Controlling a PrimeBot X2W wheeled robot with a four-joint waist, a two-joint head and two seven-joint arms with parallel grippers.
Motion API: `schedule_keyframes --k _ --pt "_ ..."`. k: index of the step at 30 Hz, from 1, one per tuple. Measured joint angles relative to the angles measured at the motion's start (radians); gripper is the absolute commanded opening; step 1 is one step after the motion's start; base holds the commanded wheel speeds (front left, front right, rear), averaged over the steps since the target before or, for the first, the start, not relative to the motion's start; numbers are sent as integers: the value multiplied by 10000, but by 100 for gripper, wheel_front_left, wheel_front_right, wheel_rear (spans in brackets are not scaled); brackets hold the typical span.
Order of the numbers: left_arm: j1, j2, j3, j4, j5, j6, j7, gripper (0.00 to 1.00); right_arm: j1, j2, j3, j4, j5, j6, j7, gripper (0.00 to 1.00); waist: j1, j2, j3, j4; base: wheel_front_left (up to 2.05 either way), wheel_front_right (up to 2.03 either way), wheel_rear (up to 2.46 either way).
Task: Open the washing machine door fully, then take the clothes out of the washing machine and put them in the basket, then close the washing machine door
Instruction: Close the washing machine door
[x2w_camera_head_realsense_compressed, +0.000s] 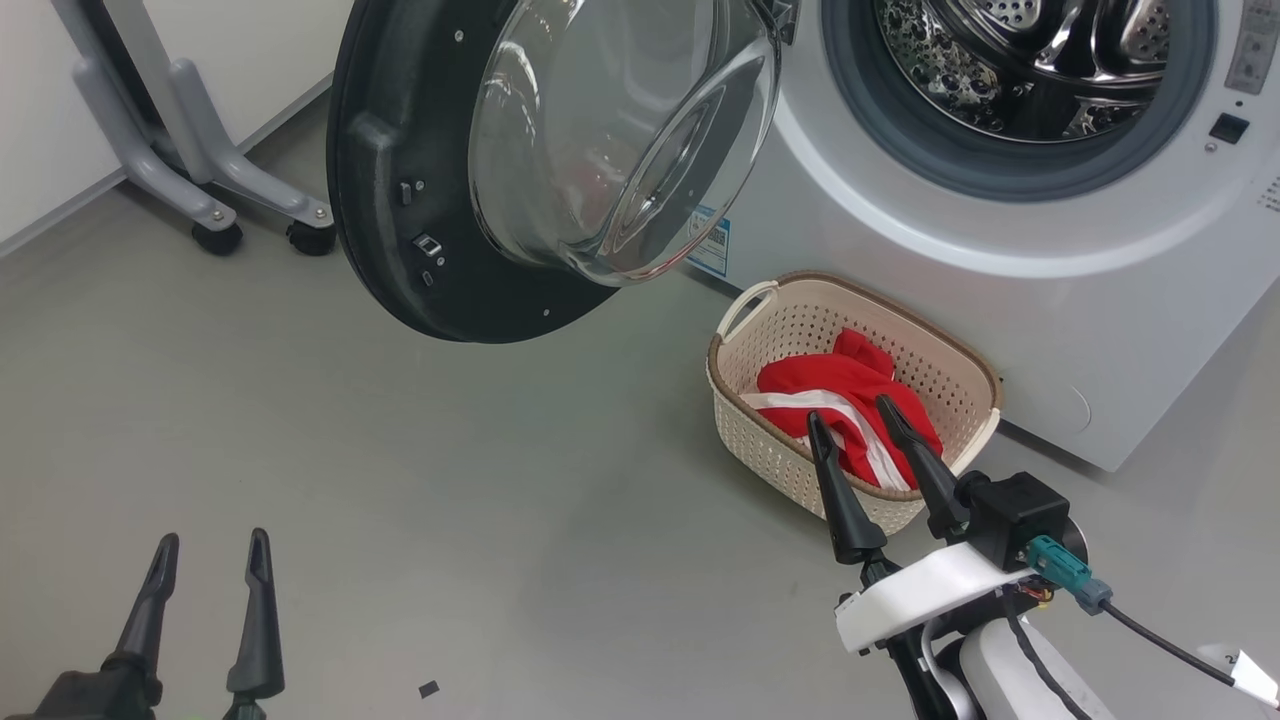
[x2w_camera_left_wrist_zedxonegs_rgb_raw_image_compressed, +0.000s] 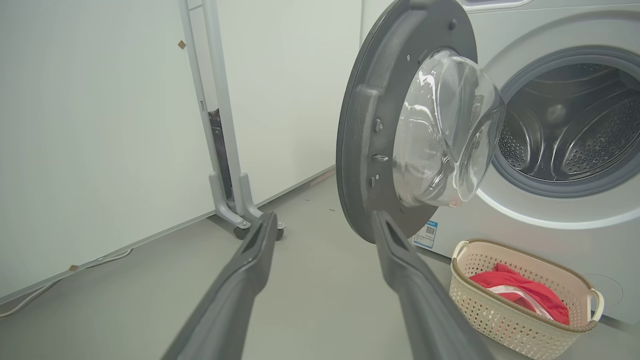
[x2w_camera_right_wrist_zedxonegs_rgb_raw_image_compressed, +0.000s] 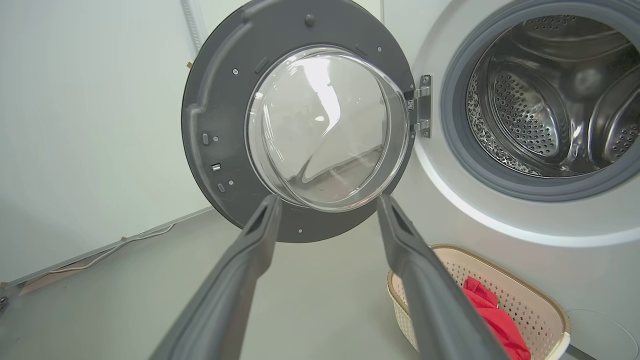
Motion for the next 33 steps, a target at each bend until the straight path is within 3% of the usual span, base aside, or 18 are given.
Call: schedule_keyframes --k 33 --pt "0 -54 33 10 81 -88 0 100 23 2 -173 -8 0 -161 0 100 0 0 -76 -51 0 0 0"
